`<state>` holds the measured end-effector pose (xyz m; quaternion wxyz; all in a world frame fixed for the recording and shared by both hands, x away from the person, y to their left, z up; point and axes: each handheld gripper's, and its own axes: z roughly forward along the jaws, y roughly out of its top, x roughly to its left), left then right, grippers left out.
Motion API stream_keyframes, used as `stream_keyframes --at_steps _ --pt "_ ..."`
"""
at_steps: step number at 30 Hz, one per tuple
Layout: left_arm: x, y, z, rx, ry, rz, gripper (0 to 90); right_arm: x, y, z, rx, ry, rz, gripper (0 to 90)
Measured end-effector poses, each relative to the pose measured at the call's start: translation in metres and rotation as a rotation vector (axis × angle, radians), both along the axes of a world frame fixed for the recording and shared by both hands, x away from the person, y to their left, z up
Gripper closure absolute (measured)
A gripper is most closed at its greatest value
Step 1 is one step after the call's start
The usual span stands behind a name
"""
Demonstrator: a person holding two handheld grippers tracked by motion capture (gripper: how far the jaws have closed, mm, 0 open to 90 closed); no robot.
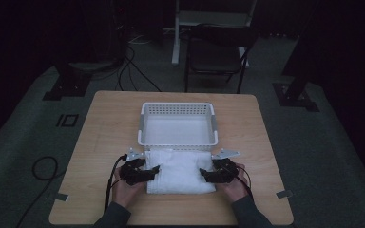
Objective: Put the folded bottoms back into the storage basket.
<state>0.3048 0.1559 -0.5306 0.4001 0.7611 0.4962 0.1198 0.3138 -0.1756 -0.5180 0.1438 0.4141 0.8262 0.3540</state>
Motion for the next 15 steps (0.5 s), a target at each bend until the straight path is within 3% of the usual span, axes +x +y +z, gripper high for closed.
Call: stream_keyframes --at_steps 6,9,12,15 --pt "-0.001 -0.001 -0.001 0.018 -0.022 0.01 23.6 -0.005 0.002 0.013 0.071 -0.038 -0.019 20.1" --pt "-0.002 -0.002 -0.001 0.033 -0.033 0.011 23.2 0.002 0.004 0.005 0.099 0.003 -0.034 12.4" --pt "-0.002 -0.001 -0.002 0.035 -0.035 0.014 21.5 0.012 0.003 -0.009 0.128 0.087 -0.056 10.0" --pt "-0.001 0.0 -0.002 0.034 -0.039 0.012 18.8 0.016 0.003 -0.016 0.142 0.109 -0.068 9.6"
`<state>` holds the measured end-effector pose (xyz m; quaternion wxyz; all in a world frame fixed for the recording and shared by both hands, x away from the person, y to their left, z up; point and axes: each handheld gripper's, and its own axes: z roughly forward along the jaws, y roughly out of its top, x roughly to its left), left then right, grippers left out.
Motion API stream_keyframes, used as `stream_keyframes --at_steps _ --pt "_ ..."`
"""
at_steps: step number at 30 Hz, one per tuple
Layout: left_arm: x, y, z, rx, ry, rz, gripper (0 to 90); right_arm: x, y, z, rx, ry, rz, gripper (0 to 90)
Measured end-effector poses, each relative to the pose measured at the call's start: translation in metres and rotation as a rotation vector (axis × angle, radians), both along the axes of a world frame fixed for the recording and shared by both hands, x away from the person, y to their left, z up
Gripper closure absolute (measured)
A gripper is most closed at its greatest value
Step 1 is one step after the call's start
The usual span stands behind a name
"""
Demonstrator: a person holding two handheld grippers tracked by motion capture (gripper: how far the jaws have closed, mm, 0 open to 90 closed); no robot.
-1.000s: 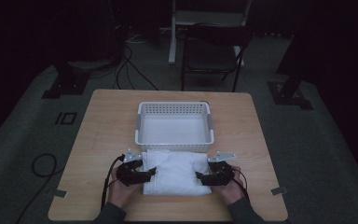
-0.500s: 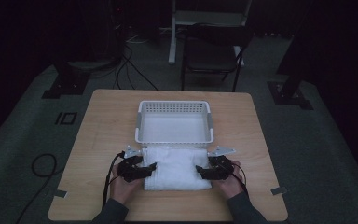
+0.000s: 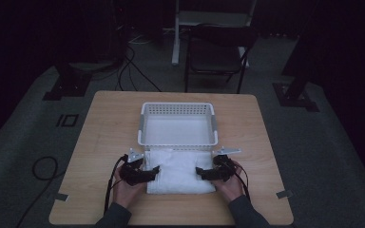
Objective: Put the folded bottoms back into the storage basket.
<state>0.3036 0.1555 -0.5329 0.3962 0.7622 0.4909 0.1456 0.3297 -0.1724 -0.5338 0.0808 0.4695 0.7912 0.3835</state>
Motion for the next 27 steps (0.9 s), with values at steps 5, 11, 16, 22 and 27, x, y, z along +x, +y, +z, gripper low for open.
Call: stream_keyframes --at_steps 5,11,16,22,27 --pt "-0.001 0.006 0.007 -0.035 0.04 0.019 17.2 0.008 -0.002 -0.011 0.057 0.096 -0.011 9.6" --pt "-0.007 0.013 0.022 -0.1 0.018 0.064 14.1 0.009 -0.005 -0.011 0.104 0.127 0.023 22.6" --pt "-0.01 -0.003 0.024 -0.083 0.009 0.067 8.8 0.01 -0.006 -0.014 0.165 0.16 0.047 39.0" --pt "-0.011 -0.014 0.026 -0.164 -0.012 0.044 2.0 0.009 -0.006 -0.014 0.162 0.152 0.044 40.0" --pt "-0.006 -0.019 0.014 -0.104 0.019 0.082 1.2 0.008 -0.005 -0.014 0.157 0.146 0.042 39.4"
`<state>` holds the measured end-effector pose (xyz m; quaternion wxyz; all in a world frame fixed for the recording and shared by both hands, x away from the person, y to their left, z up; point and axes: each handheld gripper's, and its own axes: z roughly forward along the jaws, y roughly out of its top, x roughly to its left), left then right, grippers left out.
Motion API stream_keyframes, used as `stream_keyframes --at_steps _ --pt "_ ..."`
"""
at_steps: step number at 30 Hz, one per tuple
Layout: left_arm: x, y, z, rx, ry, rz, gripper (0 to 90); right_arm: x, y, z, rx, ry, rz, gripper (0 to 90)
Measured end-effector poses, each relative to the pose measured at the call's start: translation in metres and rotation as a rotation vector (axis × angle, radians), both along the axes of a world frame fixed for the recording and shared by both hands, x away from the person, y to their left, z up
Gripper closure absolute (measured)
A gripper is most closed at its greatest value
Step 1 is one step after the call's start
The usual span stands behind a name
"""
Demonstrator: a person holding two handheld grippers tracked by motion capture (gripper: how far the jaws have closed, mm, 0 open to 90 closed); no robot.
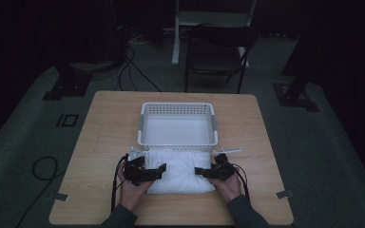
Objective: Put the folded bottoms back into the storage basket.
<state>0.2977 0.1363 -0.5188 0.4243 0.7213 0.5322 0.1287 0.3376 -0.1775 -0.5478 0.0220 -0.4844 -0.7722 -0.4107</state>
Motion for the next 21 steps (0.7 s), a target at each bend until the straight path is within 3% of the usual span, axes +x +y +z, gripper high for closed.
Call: stream_keyframes --at_steps 2,4,5,6,11,17,21 --pt "0.004 -0.001 -0.01 0.056 0.018 0.007 1.0 0.0 0.0 0.0 -0.003 -0.003 -0.002 39.1" --pt "0.006 0.0 -0.016 0.061 0.037 0.006 0.0 -0.001 0.001 0.0 -0.005 -0.005 -0.003 38.8" --pt "0.01 0.007 -0.026 -0.014 0.068 -0.014 0.0 -0.001 0.001 0.0 -0.01 -0.008 -0.003 38.5" --pt "0.011 0.009 -0.028 -0.027 0.07 -0.02 0.0 -0.002 0.002 0.001 -0.021 -0.017 -0.004 37.7" --pt "0.014 0.011 -0.035 -0.061 0.095 -0.044 0.0 -0.002 0.003 0.001 -0.029 -0.025 -0.006 37.0" --pt "0.018 0.014 -0.037 -0.076 0.077 -0.097 0.0 -0.002 0.003 0.001 -0.029 -0.022 -0.008 36.9" --pt "0.02 0.016 -0.038 -0.128 0.087 -0.131 8.4 -0.001 0.002 0.0 -0.021 -0.018 -0.003 37.6"
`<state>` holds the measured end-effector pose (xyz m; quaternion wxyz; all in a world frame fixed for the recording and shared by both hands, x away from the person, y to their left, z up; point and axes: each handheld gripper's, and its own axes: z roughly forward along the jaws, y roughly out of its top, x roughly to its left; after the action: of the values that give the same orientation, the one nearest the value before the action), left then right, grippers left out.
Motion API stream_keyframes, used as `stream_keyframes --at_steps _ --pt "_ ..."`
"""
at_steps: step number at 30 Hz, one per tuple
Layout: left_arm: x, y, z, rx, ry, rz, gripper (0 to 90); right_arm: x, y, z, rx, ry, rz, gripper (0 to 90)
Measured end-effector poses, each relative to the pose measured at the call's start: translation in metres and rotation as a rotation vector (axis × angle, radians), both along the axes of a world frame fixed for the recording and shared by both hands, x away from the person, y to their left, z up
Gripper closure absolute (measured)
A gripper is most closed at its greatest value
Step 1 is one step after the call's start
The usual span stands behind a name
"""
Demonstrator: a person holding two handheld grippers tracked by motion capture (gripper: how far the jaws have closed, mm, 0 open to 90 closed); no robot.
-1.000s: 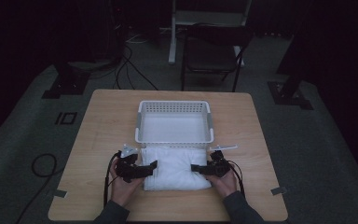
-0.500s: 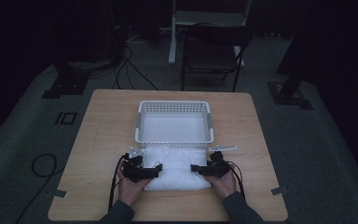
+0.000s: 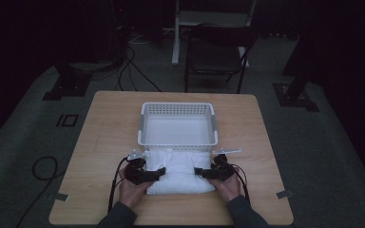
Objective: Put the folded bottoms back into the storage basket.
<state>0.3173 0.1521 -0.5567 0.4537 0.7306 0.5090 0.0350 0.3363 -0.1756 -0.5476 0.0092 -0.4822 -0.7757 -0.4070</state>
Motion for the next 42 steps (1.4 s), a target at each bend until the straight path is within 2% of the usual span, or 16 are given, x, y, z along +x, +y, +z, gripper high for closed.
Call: stream_keyframes --at_steps 1,4,6,9,10,13,16,19,27,33,42 --pt "0.001 0.001 -0.001 -0.029 0.008 -0.009 14.8 0.0 0.0 0.0 0.005 0.003 0.001 38.0" --pt "0.002 0.003 -0.001 -0.063 0.032 -0.026 22.3 0.001 0.0 0.0 0.011 0.008 0.002 39.0" --pt "0.004 0.003 -0.001 -0.086 0.062 -0.039 28.4 0.001 -0.001 -0.001 0.017 0.013 0.004 40.7" --pt "0.007 0.004 -0.002 -0.119 0.102 -0.053 37.2 0.001 -0.001 -0.002 0.041 0.023 0.008 48.2" --pt "0.008 0.005 -0.002 -0.128 0.111 -0.058 39.1 0.001 -0.001 -0.002 0.05 0.018 0.007 51.8" --pt "0.01 0.006 -0.002 -0.141 0.122 -0.067 42.1 -0.004 0.002 0.002 0.027 -0.025 0.015 59.4" --pt "0.01 0.006 -0.002 -0.135 0.113 -0.075 43.9 -0.004 0.002 0.002 0.027 -0.038 0.015 63.3" --pt "0.008 0.004 0.0 -0.121 0.091 -0.075 46.2 -0.008 0.004 0.004 0.005 -0.07 0.016 66.0" --pt "-0.001 -0.001 0.008 -0.066 0.029 -0.076 50.6 -0.014 0.006 0.007 -0.02 -0.125 0.022 68.1" --pt "-0.008 -0.001 0.011 -0.058 0.002 -0.07 51.6 -0.021 0.009 0.011 -0.045 -0.178 0.033 68.9" --pt "-0.019 -0.004 0.017 -0.029 -0.035 -0.063 52.2 -0.029 0.009 0.015 -0.06 -0.209 0.051 69.6"
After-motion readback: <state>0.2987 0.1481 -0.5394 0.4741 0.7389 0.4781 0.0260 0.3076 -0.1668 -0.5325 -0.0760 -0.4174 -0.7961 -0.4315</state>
